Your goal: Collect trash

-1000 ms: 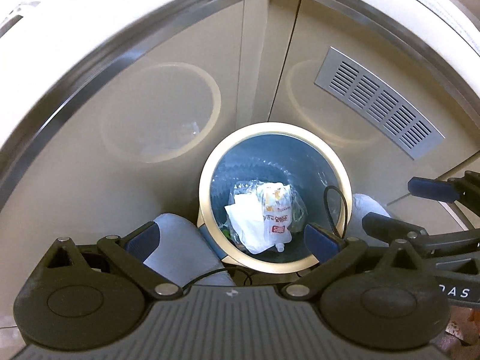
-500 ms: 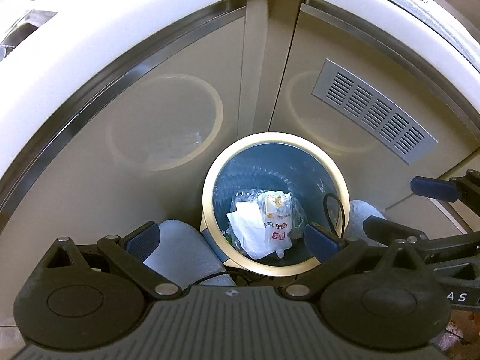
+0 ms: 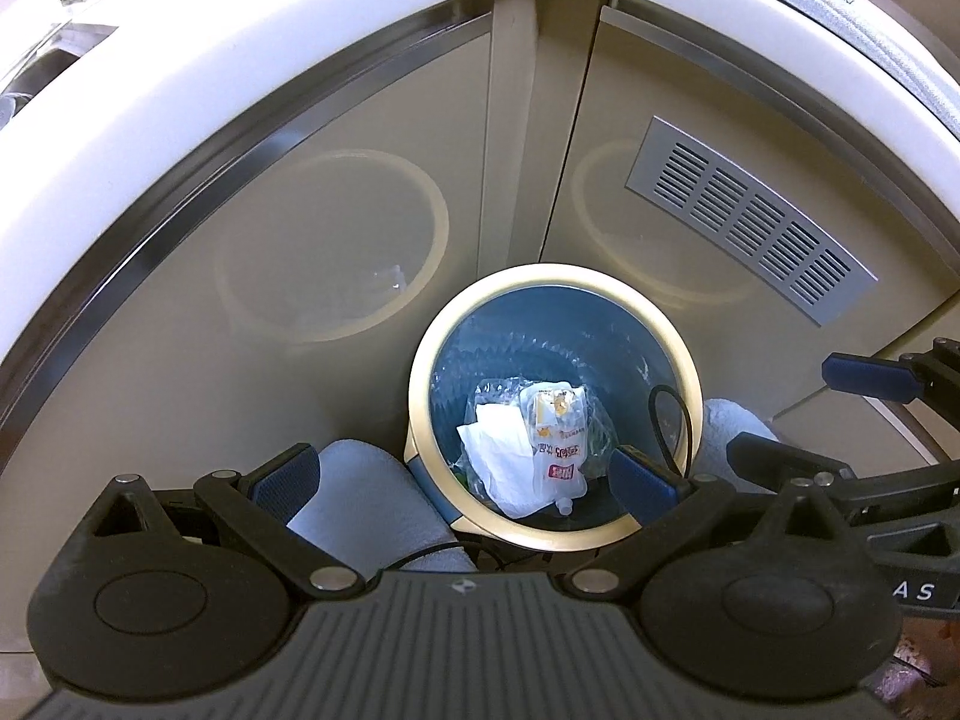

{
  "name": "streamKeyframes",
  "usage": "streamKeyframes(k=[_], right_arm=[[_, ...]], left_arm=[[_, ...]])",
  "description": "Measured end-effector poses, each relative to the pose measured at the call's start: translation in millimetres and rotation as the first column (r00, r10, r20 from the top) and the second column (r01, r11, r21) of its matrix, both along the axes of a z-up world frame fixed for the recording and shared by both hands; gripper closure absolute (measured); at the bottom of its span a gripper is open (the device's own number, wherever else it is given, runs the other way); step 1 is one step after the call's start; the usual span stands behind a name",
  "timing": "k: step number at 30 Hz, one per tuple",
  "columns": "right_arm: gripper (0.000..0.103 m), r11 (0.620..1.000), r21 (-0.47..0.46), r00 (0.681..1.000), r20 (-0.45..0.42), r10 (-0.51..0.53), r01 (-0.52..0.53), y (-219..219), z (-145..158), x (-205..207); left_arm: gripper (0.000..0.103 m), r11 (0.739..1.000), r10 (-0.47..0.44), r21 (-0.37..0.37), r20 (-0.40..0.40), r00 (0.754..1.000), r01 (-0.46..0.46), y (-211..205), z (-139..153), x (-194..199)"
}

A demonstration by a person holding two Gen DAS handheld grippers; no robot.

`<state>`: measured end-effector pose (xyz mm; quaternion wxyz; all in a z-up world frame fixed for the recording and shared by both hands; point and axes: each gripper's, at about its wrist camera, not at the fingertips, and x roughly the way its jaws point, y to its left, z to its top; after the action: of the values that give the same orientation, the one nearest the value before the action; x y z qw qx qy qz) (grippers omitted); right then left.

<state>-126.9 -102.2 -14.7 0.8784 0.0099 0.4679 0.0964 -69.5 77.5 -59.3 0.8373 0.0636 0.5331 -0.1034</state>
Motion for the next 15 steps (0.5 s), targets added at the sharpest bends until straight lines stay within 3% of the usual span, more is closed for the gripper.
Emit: streamKeyframes(k=[15], right_arm=[[0.020, 1.000, 0.018, 1.000, -0.021, -0.008, 0.008, -5.0, -7.8, 4.2]], left_arm=[[0.000, 1.000, -0.007, 0.014, -0.014, 1.000, 0.007, -3.9, -4.7, 0.8]])
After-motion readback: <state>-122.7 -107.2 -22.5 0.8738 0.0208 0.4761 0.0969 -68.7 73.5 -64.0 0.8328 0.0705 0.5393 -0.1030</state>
